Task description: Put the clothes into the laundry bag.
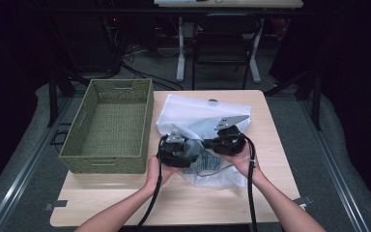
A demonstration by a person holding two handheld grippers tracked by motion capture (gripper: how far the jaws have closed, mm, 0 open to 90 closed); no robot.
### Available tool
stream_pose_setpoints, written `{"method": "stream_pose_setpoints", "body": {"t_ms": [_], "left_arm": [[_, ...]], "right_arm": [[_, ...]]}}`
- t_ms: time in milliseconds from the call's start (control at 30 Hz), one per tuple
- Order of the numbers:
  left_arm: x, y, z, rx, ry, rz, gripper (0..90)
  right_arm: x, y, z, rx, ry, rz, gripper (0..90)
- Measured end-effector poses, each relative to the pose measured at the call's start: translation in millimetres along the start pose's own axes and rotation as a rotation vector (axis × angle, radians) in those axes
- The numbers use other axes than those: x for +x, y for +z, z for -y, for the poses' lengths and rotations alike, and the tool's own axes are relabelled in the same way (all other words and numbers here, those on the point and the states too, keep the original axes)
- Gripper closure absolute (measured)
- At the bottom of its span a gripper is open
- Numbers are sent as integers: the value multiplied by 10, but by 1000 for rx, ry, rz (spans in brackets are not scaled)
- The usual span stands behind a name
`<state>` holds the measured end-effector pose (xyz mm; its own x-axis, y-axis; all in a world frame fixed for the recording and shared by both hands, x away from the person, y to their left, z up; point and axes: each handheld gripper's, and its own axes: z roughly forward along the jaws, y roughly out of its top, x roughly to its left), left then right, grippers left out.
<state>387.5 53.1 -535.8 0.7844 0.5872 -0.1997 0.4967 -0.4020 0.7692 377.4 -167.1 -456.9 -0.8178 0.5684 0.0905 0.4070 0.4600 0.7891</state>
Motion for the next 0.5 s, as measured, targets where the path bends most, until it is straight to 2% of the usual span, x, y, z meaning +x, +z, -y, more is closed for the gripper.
{"method": "stream_pose_setpoints", "body": {"t_ms": [33, 100, 167, 400, 433, 467, 500], "left_arm": [[-11, 27, 10, -7, 1, 4, 445], [-20, 60, 22, -18, 12, 1, 578], [-28, 79, 22, -48, 11, -27, 747], [-111, 64, -86, -107, -17, -80, 772], [-143, 59, -137, -123, -27, -97, 771], [-143, 59, -137, -123, -27, -97, 770], [-161, 77, -163, -131, -39, -103, 770]], "right_arm": [[2, 5, 1, 3, -2, 0, 885], [4, 18, 8, 8, -2, -3, 885], [11, 31, 6, 7, -5, -10, 886], [108, -30, -73, -47, -12, -41, 887], [116, -76, -99, -77, -3, -49, 888], [116, -76, -99, -77, -3, -49, 888], [111, -126, -111, -106, 10, -68, 888]]}}
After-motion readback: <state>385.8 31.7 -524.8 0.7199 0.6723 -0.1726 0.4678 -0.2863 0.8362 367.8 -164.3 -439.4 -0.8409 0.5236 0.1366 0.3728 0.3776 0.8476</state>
